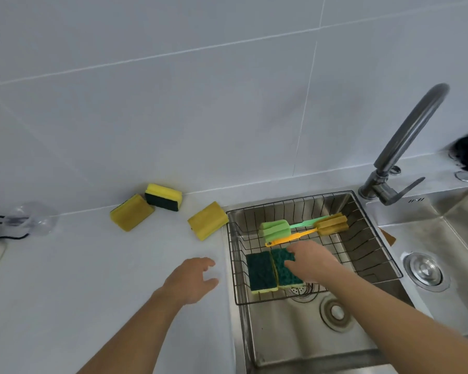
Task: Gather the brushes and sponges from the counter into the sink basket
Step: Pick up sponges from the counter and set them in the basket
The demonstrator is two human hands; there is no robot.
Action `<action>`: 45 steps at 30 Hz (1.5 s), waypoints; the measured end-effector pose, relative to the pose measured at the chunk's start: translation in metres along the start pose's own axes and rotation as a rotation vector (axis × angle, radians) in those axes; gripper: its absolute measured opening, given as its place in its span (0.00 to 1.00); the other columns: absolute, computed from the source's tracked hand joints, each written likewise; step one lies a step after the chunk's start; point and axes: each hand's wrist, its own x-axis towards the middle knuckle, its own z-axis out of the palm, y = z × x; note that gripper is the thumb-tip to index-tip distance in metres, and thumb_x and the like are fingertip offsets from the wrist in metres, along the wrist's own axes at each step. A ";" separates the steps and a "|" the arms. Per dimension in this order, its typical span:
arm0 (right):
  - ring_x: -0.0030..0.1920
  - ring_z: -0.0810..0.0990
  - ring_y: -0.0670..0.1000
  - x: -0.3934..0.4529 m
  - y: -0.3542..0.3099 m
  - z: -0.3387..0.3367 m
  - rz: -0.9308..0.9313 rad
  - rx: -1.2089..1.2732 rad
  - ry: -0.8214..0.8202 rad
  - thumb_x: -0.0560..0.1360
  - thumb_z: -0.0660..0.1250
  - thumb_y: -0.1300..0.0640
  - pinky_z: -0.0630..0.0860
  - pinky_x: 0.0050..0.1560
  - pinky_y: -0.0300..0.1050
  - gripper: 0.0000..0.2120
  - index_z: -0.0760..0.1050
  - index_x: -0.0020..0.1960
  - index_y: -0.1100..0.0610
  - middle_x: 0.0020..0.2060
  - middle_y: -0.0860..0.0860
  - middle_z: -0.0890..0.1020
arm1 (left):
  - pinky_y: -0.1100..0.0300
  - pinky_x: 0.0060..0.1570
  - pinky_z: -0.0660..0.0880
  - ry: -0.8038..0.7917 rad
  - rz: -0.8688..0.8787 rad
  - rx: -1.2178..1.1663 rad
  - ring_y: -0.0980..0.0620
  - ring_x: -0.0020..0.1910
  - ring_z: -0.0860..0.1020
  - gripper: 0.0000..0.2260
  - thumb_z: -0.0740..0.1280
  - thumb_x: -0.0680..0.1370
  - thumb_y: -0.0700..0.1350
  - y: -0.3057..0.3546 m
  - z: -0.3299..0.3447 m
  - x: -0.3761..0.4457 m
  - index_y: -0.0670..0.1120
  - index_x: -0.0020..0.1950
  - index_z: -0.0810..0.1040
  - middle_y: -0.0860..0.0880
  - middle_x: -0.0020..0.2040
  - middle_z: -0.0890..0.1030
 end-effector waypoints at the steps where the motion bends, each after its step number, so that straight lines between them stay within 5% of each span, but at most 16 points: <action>1: 0.56 0.80 0.53 0.000 -0.008 -0.002 -0.016 -0.037 -0.003 0.80 0.61 0.48 0.80 0.54 0.47 0.22 0.70 0.71 0.53 0.63 0.53 0.79 | 0.60 0.63 0.70 0.000 -0.031 -0.022 0.53 0.63 0.73 0.25 0.68 0.75 0.56 -0.012 -0.005 -0.004 0.54 0.71 0.69 0.51 0.67 0.73; 9: 0.49 0.77 0.53 0.010 -0.079 -0.010 -0.099 -0.179 -0.030 0.79 0.60 0.49 0.76 0.46 0.45 0.16 0.72 0.65 0.53 0.57 0.53 0.80 | 0.58 0.61 0.72 0.012 -0.172 -0.101 0.54 0.59 0.75 0.25 0.69 0.73 0.58 -0.107 -0.032 -0.035 0.55 0.68 0.71 0.51 0.63 0.75; 15: 0.56 0.79 0.54 0.027 -0.134 -0.017 -0.117 -0.200 -0.005 0.77 0.59 0.54 0.78 0.54 0.48 0.16 0.74 0.64 0.53 0.60 0.52 0.79 | 0.59 0.61 0.72 0.060 -0.223 -0.151 0.56 0.56 0.75 0.24 0.69 0.73 0.59 -0.169 -0.056 -0.056 0.55 0.67 0.72 0.53 0.59 0.75; 18: 0.53 0.78 0.53 0.035 -0.154 -0.014 -0.144 -0.227 -0.008 0.77 0.59 0.52 0.76 0.50 0.46 0.15 0.74 0.61 0.52 0.59 0.51 0.79 | 0.60 0.60 0.72 0.080 -0.240 -0.166 0.55 0.56 0.75 0.23 0.69 0.73 0.59 -0.198 -0.070 -0.064 0.55 0.67 0.73 0.54 0.57 0.75; 21: 0.58 0.77 0.53 0.044 -0.172 -0.015 -0.148 -0.257 -0.019 0.77 0.59 0.51 0.77 0.54 0.47 0.19 0.71 0.67 0.52 0.63 0.51 0.77 | 0.62 0.57 0.72 0.101 -0.246 -0.185 0.55 0.55 0.76 0.23 0.70 0.73 0.58 -0.221 -0.084 -0.065 0.54 0.66 0.73 0.53 0.58 0.75; 26: 0.69 0.71 0.53 0.054 -0.198 -0.017 -0.163 -0.258 -0.015 0.79 0.61 0.51 0.73 0.65 0.49 0.26 0.61 0.76 0.51 0.71 0.50 0.71 | 0.60 0.58 0.73 0.135 -0.224 -0.218 0.54 0.56 0.76 0.22 0.71 0.73 0.56 -0.241 -0.110 -0.046 0.53 0.65 0.74 0.51 0.59 0.76; 34: 0.64 0.74 0.56 0.085 -0.217 -0.017 -0.186 -0.344 -0.015 0.75 0.63 0.59 0.78 0.57 0.53 0.31 0.60 0.76 0.49 0.69 0.50 0.71 | 0.55 0.65 0.69 0.215 -0.174 -0.189 0.49 0.67 0.71 0.28 0.70 0.74 0.54 -0.247 -0.148 0.008 0.52 0.73 0.66 0.47 0.69 0.71; 45: 0.76 0.61 0.55 0.134 -0.212 -0.013 -0.293 -0.540 -0.043 0.74 0.67 0.61 0.68 0.69 0.53 0.40 0.51 0.79 0.47 0.77 0.52 0.60 | 0.49 0.65 0.70 0.371 -0.138 -0.316 0.45 0.69 0.69 0.38 0.74 0.71 0.52 -0.235 -0.171 0.080 0.52 0.76 0.58 0.45 0.71 0.68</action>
